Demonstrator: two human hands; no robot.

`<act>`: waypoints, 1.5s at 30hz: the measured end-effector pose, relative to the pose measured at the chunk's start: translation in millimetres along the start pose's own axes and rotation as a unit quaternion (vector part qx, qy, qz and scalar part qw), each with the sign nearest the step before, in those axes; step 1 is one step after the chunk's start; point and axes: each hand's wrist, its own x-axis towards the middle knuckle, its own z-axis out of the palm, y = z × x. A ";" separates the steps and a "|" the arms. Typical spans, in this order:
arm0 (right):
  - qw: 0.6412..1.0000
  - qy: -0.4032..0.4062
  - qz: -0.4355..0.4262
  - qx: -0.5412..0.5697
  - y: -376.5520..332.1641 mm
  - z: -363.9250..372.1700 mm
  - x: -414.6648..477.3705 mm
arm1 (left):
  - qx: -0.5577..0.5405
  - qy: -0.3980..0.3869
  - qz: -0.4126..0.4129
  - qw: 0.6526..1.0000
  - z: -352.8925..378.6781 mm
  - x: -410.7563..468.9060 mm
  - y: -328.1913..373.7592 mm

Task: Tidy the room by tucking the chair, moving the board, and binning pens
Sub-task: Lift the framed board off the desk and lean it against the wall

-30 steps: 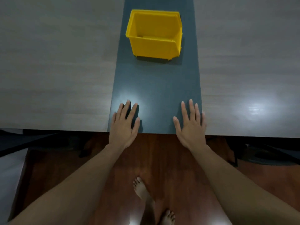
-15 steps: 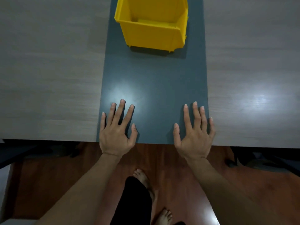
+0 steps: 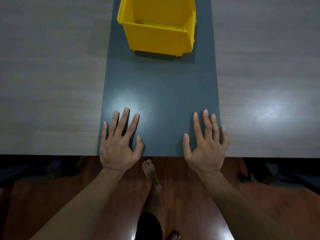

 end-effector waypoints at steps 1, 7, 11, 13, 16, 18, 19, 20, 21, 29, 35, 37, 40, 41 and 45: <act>1.000 0.003 0.000 -0.001 0.3 0.4 1.3 | 0.000 0.002 0.002 1.000 0.7 1.6 -0.9; 1.000 -0.002 -0.007 0.002 -0.4 1.1 17.9 | 0.001 0.008 0.002 1.000 1.5 17.6 -1.3; 1.000 -0.011 -0.014 -0.003 0.9 3.1 32.9 | 0.009 0.013 0.003 1.000 4.7 30.7 -0.6; 1.000 -0.013 -0.017 -0.001 4.0 3.7 35.8 | 0.016 0.014 0.004 1.000 6.4 31.2 1.0; 1.000 -0.016 -0.017 0.004 6.7 3.5 35.9 | 0.013 0.007 0.003 1.000 5.8 30.8 1.8; 1.000 -0.017 -0.017 0.007 6.5 3.1 36.4 | 0.013 0.002 0.001 1.000 5.3 31.1 2.1; 1.000 -0.017 -0.018 0.008 6.6 2.9 36.4 | 0.012 -0.001 -0.002 1.000 5.1 31.0 2.3; 1.000 -0.018 -0.017 0.009 6.9 2.6 36.7 | 0.012 -0.005 -0.004 1.000 4.7 31.1 2.9; 1.000 -0.021 -0.017 0.011 7.3 2.3 36.9 | 0.013 -0.010 -0.005 1.000 4.0 30.6 3.9; 0.998 -0.053 -0.023 0.020 6.2 -1.6 40.0 | 0.020 -0.061 -0.012 0.998 -3.2 34.6 3.9; 0.995 -0.095 -0.020 0.039 5.2 -15.2 44.4 | -0.046 -0.137 -0.011 0.989 -21.0 41.4 2.1; 0.988 -0.143 -0.021 0.062 6.1 -21.7 48.2 | -0.067 -0.183 -0.012 0.981 -31.3 48.0 -2.6; 0.959 -0.267 -0.019 0.093 10.6 -40.7 64.5 | -0.096 -0.293 -0.029 0.951 -62.4 75.4 -7.5; 0.946 -0.308 -0.010 0.100 10.7 -51.8 72.7 | -0.113 -0.332 -0.045 0.935 -78.7 85.7 -6.5; 0.894 -0.415 0.064 0.156 2.9 -106.5 111.6 | -0.158 -0.362 -0.083 0.915 -134.0 106.3 1.2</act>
